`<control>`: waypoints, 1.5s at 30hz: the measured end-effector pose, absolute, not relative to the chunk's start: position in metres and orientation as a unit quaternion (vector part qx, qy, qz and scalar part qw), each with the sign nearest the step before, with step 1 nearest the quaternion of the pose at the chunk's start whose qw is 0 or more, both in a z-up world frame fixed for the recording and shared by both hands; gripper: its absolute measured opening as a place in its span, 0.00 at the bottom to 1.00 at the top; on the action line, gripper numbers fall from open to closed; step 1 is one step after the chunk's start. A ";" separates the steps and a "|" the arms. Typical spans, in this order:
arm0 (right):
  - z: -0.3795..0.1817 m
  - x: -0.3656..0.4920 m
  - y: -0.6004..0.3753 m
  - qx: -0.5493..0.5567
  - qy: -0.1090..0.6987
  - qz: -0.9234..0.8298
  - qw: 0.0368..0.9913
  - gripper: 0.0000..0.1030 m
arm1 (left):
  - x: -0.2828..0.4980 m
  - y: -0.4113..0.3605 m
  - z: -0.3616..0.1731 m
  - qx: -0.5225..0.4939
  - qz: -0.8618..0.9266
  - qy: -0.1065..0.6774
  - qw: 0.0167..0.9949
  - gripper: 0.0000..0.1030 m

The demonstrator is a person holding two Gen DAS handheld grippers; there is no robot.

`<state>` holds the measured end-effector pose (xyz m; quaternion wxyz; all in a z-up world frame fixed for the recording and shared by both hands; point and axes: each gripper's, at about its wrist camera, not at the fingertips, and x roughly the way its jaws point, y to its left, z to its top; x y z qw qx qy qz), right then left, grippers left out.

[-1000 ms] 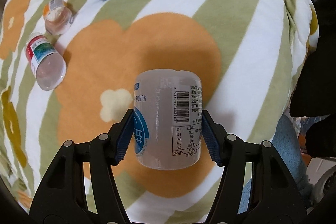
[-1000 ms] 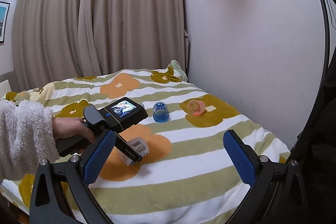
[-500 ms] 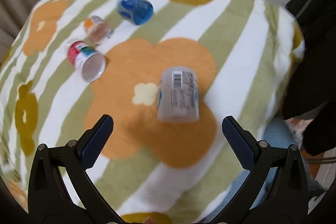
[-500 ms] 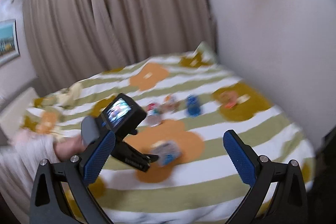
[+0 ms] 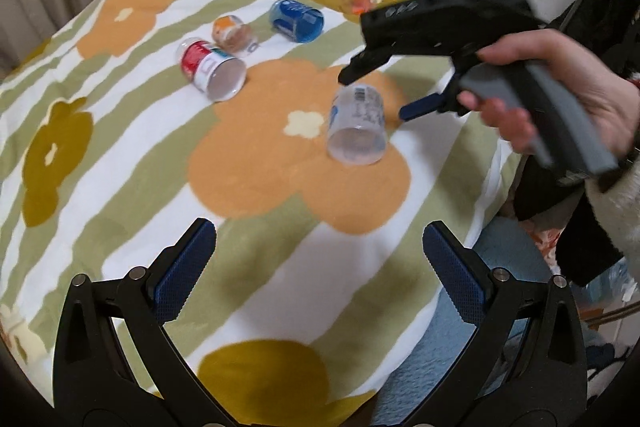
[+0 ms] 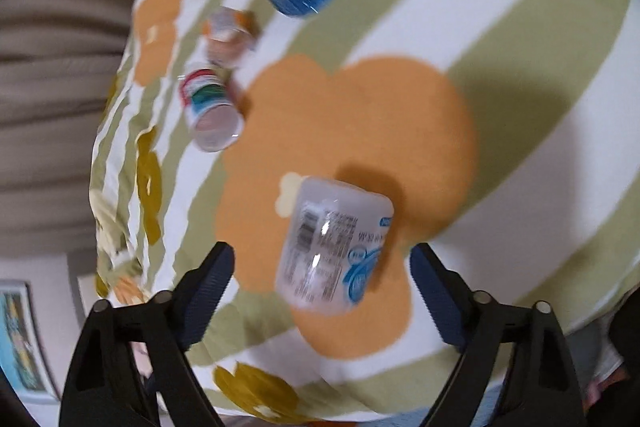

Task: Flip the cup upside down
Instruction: 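Open the left tool to release the white cup while the right tool grasps it, then roll the right tool to turn the held white cup rim-down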

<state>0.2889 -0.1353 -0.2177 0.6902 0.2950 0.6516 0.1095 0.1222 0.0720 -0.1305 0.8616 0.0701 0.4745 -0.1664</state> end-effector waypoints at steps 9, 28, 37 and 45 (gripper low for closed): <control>-0.240 0.303 -0.136 0.324 0.658 0.093 0.673 0.58 | 0.123 0.092 -0.132 0.054 -0.178 0.472 0.862 1.00; -0.196 0.226 -0.089 -0.084 0.295 0.265 0.914 0.57 | 0.104 0.111 -0.126 -0.019 -0.077 0.408 0.910 1.00; -0.211 0.220 -0.090 -0.126 0.306 0.282 0.900 0.57 | 0.116 0.106 -0.133 -0.026 -0.083 0.413 0.906 1.00; -0.210 0.202 -0.089 -0.150 0.304 0.276 0.899 0.57 | 0.113 0.103 -0.132 -0.028 -0.092 0.410 0.907 1.00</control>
